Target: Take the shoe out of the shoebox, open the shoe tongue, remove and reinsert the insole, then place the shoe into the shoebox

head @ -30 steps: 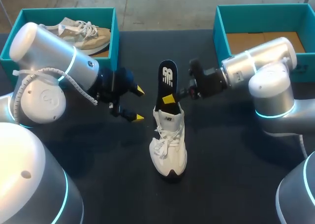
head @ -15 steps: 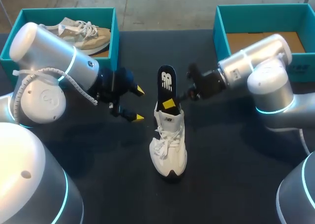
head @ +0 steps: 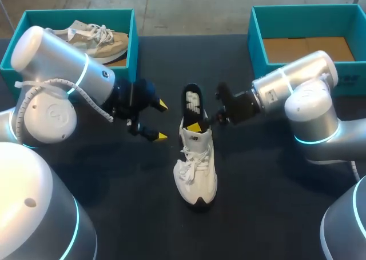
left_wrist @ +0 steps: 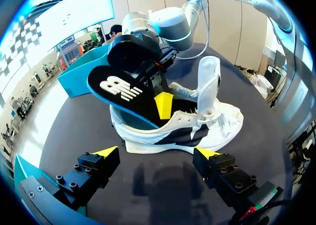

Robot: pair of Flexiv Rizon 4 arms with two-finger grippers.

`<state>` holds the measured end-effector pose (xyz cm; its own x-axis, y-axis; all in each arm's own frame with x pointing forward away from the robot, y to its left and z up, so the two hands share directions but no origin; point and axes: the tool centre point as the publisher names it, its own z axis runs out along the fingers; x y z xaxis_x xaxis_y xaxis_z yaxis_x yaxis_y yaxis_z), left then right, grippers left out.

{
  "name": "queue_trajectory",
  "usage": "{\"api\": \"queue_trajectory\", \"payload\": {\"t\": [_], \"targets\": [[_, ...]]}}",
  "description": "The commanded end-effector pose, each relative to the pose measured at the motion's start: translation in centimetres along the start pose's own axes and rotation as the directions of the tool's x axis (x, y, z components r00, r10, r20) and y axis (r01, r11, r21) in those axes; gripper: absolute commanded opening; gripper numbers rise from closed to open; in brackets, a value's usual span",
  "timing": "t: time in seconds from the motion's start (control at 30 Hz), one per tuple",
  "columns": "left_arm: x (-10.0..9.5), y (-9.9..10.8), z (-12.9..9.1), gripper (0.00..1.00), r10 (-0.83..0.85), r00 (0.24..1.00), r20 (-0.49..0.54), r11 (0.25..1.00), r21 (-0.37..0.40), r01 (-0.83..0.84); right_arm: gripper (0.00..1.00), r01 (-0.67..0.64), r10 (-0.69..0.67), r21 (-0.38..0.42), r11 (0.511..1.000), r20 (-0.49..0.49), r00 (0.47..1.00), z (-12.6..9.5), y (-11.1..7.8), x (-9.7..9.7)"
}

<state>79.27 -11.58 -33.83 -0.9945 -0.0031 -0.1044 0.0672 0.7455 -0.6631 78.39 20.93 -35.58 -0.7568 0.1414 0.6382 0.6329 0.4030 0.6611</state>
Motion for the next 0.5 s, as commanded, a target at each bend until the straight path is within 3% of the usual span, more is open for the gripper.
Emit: {"api": "queue_trajectory", "payload": {"t": [0.03, 0.23, 0.5], "targets": [[0.1, 0.0, 0.0, 1.0, 0.0, 1.0, 0.002, 1.0, -0.002, 0.0, 0.22, 0.013, -0.014, 0.018, 1.0, 0.031, 0.999, -0.6, 1.2, 0.8], [0.1, 0.0, 0.0, 1.0, 0.0, 1.0, 0.002, 1.0, -0.002, 0.0, 0.23, 0.04, -0.042, 0.041, 0.998, 0.042, 0.998, -1.4, 2.5, 0.7], [0.1, 0.0, 0.0, 1.0, 0.0, 1.0, 0.002, 1.0, -0.002, 0.0, 0.19, 0.057, -0.059, 0.064, 0.996, 0.023, 0.998, -1.8, 3.3, -1.0]]}}
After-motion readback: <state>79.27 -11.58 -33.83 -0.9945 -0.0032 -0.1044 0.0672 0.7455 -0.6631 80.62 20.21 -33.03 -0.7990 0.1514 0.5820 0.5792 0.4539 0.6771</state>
